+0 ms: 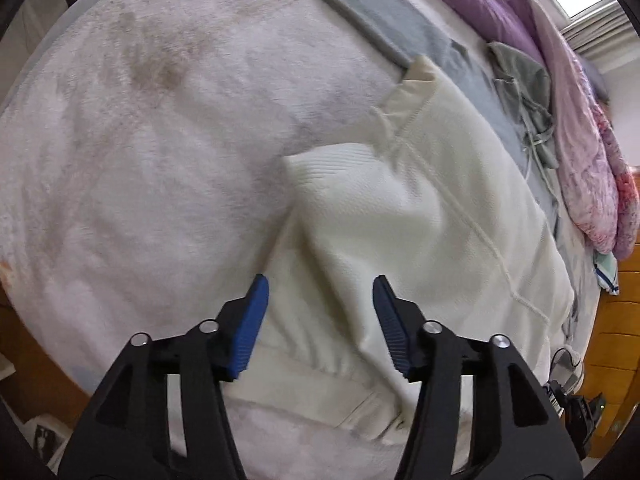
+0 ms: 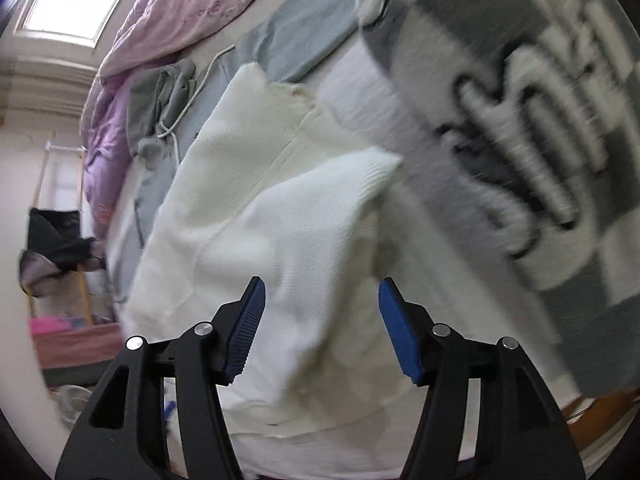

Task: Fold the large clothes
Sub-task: 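Open both tools and release the folded jacket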

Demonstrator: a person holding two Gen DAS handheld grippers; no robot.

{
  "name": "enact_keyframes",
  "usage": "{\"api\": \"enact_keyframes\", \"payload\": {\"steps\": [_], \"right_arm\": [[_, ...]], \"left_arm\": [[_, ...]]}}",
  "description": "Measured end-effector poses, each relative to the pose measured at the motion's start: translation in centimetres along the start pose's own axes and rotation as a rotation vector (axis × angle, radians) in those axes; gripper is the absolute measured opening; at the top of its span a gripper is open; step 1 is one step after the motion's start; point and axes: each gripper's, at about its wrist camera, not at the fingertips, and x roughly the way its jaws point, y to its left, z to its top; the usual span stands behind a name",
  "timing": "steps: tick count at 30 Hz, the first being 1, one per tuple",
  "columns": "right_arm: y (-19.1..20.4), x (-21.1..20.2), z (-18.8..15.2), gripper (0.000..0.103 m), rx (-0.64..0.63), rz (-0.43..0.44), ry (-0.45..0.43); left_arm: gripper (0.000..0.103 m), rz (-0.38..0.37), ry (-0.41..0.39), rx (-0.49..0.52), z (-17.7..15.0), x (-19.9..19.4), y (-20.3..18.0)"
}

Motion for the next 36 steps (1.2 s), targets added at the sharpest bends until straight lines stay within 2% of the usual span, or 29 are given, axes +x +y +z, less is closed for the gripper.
{"api": "enact_keyframes", "payload": {"steps": [2,4,5,6,7,8,10,13,18,22,23,25,27,29,30,31,33,35,36], "right_arm": [[0.4,1.1,0.8,0.056,0.002,0.007,0.001],[0.5,1.8,1.8,0.053,-0.011,-0.022,-0.005],[0.6,2.0,2.0,0.042,-0.025,-0.04,-0.008],[0.8,2.2,2.3,0.014,-0.04,-0.056,-0.006],[1.2,2.1,2.7,0.005,-0.06,-0.073,-0.003],[1.4,1.9,2.7,0.005,-0.083,-0.081,-0.003],[2.7,0.9,2.3,0.004,-0.163,-0.105,-0.005],[3.3,-1.2,1.0,0.004,-0.216,-0.114,-0.024],[2.6,-3.3,-1.7,0.004,-0.22,-0.174,-0.062],[0.0,-1.7,-4.0,0.004,-0.176,-0.257,-0.046],[-0.4,-1.2,-4.4,0.005,-0.175,-0.279,-0.048],[-1.0,0.5,-4.9,0.015,-0.2,-0.369,-0.053],[-0.7,0.5,-5.0,0.02,-0.192,-0.377,-0.056],[0.1,-0.5,-5.4,0.029,-0.197,-0.387,-0.075],[0.6,-1.1,-5.7,0.042,-0.206,-0.41,-0.091],[1.0,-1.7,-6.0,0.046,-0.218,-0.428,-0.109],[2.0,-2.2,-6.7,0.046,-0.243,-0.451,-0.118],[3.2,-2.6,-7.4,0.046,-0.278,-0.498,-0.152],[4.2,-2.7,-8.0,0.046,-0.308,-0.509,-0.172]], "left_arm": [[0.057,-0.011,-0.003,-0.011,-0.2,1.4,-1.1],[0.057,0.028,0.008,-0.012,0.0,3.2,-1.8],[0.057,0.041,0.011,-0.016,0.0,3.9,-1.9],[0.053,0.056,0.019,-0.019,0.0,4.6,-2.0],[0.022,0.08,0.021,-0.021,0.1,5.2,-2.1],[0.005,0.092,0.018,-0.017,0.0,5.4,-2.1],[0.005,0.117,-0.03,-0.021,-0.2,3.9,-2.4],[0.004,0.101,-0.067,0.015,-1.4,0.7,-2.7],[0.004,0.068,-0.022,0.069,-3.5,-2.1,-1.5],[0.005,0.068,0.047,0.079,-4.7,-0.6,0.9],[0.006,0.06,0.061,0.091,-5.0,0.2,1.4],[0.011,0.079,0.086,0.186,-5.0,2.1,1.4],[0.028,0.099,0.098,0.262,-5.0,2.7,1.3],[0.062,0.079,0.075,0.289,-4.6,1.9,1.7],[0.066,0.058,0.042,0.285,-4.5,1.2,2.2],[0.071,0.047,0.008,0.275,-4.4,0.3,2.9],[0.071,0.057,-0.003,0.251,-4.5,-0.1,4.5],[0.071,0.079,0.029,0.226,-4.6,0.5,5.7],[0.071,0.066,0.043,0.209,-4.8,0.7,6.2]]}}
